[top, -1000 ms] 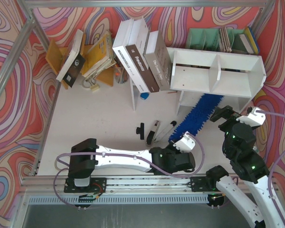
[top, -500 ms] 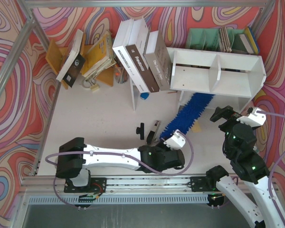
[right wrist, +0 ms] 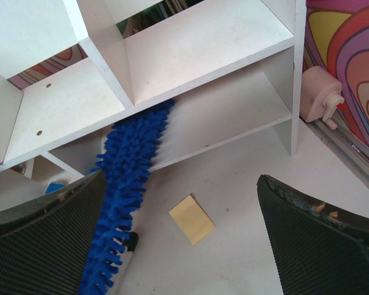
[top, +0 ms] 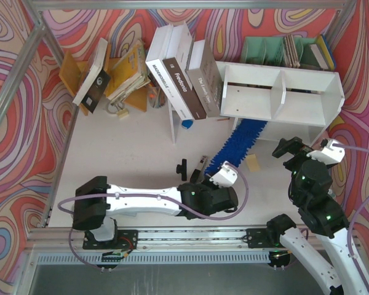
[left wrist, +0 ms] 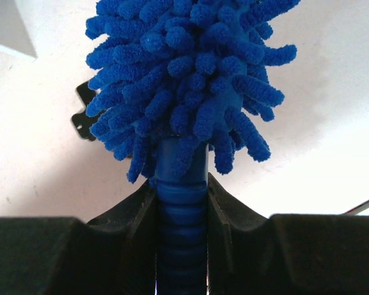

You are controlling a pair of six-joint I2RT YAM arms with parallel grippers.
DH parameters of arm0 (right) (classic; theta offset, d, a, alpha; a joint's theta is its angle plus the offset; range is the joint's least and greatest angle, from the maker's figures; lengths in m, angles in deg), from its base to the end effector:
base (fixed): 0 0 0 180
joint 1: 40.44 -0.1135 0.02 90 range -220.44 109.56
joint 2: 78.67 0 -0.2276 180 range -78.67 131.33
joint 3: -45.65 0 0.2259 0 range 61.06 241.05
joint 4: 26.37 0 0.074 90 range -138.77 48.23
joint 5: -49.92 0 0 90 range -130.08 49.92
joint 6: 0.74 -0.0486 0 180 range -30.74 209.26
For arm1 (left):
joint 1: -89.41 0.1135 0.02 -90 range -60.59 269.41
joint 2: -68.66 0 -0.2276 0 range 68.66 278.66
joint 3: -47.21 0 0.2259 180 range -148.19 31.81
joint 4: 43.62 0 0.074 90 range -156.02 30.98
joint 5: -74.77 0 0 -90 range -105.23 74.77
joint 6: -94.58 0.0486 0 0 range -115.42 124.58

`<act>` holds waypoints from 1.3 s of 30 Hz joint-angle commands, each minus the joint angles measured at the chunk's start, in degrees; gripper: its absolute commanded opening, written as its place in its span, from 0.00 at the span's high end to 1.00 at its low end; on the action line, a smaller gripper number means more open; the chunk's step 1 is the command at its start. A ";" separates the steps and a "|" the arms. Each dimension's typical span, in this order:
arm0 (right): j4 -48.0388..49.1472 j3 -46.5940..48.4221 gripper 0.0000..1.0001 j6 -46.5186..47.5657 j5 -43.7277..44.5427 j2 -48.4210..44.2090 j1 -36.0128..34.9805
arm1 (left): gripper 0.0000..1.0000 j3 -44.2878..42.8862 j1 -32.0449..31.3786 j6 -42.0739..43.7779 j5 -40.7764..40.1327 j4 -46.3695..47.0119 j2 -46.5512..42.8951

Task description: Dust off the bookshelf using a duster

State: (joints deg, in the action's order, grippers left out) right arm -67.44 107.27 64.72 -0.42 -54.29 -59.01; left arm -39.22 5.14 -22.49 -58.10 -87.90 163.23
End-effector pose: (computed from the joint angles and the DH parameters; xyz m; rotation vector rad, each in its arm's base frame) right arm 0.1082 0.0036 0.3367 0.5978 1.5081 0.0126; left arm 0.0657 -0.3237 0.2215 0.7858 2.0479 -0.1295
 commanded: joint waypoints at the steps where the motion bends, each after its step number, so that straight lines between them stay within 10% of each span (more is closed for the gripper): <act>1: -0.80 0.10 0.02 -0.98 1.93 -1.16 0.02 | 1.00 -5.05 -1.01 2.53 1.01 3.64 4.21; 13: -0.97 0.03 0.02 -1.48 3.21 -1.98 0.03 | 1.00 -11.35 -1.91 10.08 11.70 8.82 10.09; 39: -1.03 0.03 0.02 -1.48 2.97 -1.53 0.02 | 1.00 2.32 1.91 -2.06 -0.30 5.01 -1.79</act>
State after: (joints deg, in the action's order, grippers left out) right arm -68.14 107.27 63.72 1.49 -55.77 -59.01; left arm -37.36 6.67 -22.12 -55.65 -82.99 162.31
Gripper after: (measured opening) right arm 0.982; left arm 0.343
